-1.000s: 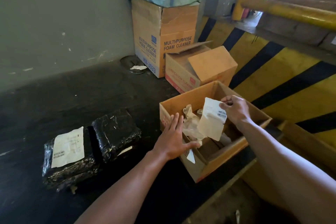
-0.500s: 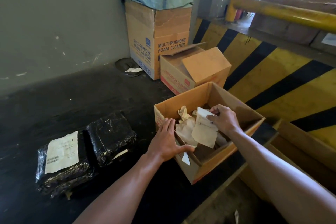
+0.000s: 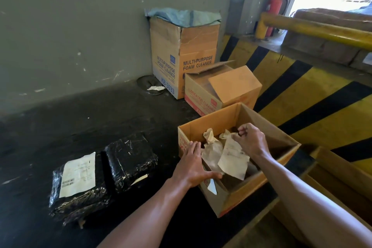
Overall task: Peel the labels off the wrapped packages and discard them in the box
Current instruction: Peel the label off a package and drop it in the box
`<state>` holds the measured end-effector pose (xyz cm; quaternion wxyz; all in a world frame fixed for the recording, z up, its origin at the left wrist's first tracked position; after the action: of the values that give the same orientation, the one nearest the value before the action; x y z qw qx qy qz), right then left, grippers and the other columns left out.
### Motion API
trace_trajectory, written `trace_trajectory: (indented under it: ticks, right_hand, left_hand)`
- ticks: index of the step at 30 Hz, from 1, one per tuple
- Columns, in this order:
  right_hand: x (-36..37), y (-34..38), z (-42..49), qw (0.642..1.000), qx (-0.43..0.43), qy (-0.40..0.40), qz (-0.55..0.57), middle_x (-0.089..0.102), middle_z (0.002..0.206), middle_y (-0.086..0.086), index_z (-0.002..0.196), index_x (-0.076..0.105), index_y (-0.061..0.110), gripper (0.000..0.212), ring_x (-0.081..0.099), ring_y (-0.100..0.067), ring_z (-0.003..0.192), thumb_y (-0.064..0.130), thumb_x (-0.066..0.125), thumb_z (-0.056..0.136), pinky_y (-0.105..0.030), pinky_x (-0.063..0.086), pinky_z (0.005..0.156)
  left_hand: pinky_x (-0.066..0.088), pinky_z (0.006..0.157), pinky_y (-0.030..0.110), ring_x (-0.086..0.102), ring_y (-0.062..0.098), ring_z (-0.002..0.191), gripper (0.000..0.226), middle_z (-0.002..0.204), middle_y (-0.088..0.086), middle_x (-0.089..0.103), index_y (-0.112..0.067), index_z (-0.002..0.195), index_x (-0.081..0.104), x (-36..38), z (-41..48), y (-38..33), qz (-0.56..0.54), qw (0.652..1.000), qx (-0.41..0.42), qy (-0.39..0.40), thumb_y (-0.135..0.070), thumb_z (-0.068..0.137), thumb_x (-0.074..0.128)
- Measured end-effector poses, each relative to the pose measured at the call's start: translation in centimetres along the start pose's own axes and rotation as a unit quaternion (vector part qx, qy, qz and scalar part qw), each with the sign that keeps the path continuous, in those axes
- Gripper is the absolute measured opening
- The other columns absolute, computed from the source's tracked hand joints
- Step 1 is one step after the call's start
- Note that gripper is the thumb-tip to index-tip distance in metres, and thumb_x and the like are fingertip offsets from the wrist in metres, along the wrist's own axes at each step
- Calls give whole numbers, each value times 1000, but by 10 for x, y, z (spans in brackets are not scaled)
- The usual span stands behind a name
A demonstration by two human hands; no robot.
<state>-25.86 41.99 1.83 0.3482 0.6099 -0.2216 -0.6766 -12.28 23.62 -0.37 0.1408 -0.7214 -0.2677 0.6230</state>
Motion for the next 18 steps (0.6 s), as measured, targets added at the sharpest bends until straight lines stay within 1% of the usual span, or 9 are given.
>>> trace_trajectory:
  ticks: [4, 6, 7, 10, 14, 18]
  right_hand:
    - [6, 2, 4, 1000, 15, 16, 17, 66, 90, 5, 96, 65, 20, 32, 65, -17, 84, 31, 85, 74, -37, 59, 72]
    - [13, 6, 6, 999, 12, 28, 25, 67, 93, 5, 100, 66, 21, 36, 66, -15, 87, 35, 85, 73, -35, 60, 74]
    - [18, 10, 7, 999, 9, 35, 30, 67, 95, 5, 104, 66, 19, 39, 67, -15, 89, 36, 85, 74, -35, 60, 75]
    - [34, 27, 10, 997, 4, 63, 33, 66, 106, 2, 116, 64, 14, 49, 65, -16, 95, 38, 83, 77, -34, 59, 81]
    - [66, 59, 12, 992, -23, 114, 46, 64, 118, 1, 125, 60, 17, 54, 62, -17, 103, 38, 80, 81, -34, 58, 83]
    - [101, 98, 10, 986, -76, 143, 32, 65, 116, 5, 127, 60, 22, 54, 62, -16, 106, 43, 77, 80, -42, 55, 91]
  left_hand:
    - [18, 121, 40, -1, 17, 153, 142, 167, 1, -4, -12, 159, -2, -6, -4, 8, -52, 998, 7, -33, -77, 58, 74]
    - [15, 122, 38, 0, 16, 153, 140, 167, 3, -1, -11, 159, -1, -14, -7, 18, -79, 995, 2, -65, -73, 60, 76]
    - [15, 123, 39, 1, 17, 153, 138, 167, 4, 1, -11, 159, 0, -19, -9, 26, -89, 993, -8, -78, -69, 62, 78]
    - [20, 122, 43, 7, 20, 153, 130, 167, 6, 5, -13, 159, 3, -36, -15, 53, -121, 986, -43, -106, -66, 67, 79]
    - [25, 119, 40, 16, 23, 151, 117, 165, 5, 11, -15, 159, 7, -54, -29, 98, -166, 968, -105, -154, -60, 75, 76]
    - [28, 116, 40, 24, 25, 148, 111, 163, 7, 18, -17, 159, 9, -67, -45, 142, -209, 938, -183, -207, -54, 79, 76]
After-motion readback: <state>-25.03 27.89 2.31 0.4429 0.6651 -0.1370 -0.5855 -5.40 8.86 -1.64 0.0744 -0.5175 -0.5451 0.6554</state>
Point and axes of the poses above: each hand's wrist, its own z-axis towards the middle knuckle, its own x-axis out of the palm, y = z × x, the point moved 3 cm from there along z, towards the middle knuckle
